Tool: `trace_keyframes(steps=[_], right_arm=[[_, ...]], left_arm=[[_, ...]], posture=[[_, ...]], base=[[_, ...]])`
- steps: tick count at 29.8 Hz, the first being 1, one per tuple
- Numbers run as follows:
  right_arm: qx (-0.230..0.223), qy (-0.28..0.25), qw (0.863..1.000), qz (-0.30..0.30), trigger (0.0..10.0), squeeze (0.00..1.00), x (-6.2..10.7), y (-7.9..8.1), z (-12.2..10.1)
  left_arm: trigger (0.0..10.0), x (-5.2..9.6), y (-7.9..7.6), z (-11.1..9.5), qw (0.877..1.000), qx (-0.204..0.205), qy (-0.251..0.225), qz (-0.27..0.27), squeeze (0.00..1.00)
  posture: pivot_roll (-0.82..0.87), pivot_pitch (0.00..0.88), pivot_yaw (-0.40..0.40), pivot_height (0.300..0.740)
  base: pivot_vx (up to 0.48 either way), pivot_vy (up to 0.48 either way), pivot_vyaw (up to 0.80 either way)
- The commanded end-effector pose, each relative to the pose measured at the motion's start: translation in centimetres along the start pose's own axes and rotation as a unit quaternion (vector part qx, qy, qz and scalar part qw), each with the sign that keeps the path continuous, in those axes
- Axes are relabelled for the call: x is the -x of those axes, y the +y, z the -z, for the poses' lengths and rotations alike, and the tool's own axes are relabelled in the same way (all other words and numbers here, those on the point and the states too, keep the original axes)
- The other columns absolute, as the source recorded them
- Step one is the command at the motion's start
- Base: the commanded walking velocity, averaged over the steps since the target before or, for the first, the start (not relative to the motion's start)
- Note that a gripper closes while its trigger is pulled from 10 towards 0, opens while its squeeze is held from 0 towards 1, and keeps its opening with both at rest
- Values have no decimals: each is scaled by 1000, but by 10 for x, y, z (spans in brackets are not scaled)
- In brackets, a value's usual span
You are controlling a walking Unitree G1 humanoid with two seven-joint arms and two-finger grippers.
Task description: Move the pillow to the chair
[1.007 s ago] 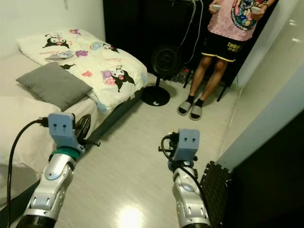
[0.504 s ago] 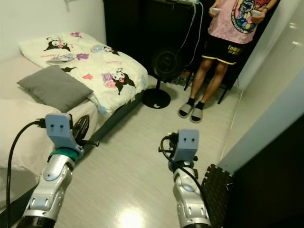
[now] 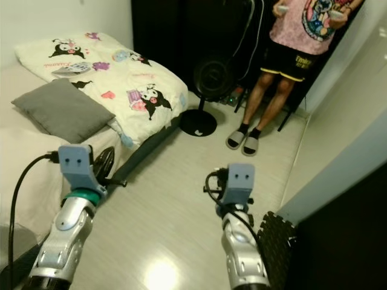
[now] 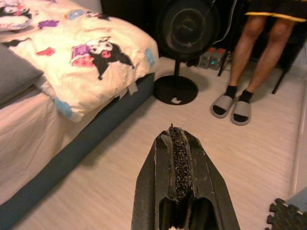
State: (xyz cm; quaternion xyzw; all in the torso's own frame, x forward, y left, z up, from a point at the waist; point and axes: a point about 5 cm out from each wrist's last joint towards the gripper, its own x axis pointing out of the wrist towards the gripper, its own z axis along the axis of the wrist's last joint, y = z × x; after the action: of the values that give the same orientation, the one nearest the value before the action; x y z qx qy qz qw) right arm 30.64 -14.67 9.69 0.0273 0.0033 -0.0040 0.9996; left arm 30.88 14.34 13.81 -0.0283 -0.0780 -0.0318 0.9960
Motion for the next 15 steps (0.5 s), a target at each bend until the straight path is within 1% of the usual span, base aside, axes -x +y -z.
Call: trace_keyframes(steps=[1, 15], right_arm=[[1, 10, 1000, 5, 10000, 0, 3, -3, 4], [0, 15, 1000, 5, 10000, 0, 3, -2, 6]], left_arm=[[10000, 2, -1, 2, 1000, -2, 7, 0, 0], [10000, 2, 1, 3, 1000, -3, 11, 0, 0]], posture=[[4, 0, -3, 740], [5, 0, 1, 740]], base=[[296, 0, 0], [296, 0, 0]])
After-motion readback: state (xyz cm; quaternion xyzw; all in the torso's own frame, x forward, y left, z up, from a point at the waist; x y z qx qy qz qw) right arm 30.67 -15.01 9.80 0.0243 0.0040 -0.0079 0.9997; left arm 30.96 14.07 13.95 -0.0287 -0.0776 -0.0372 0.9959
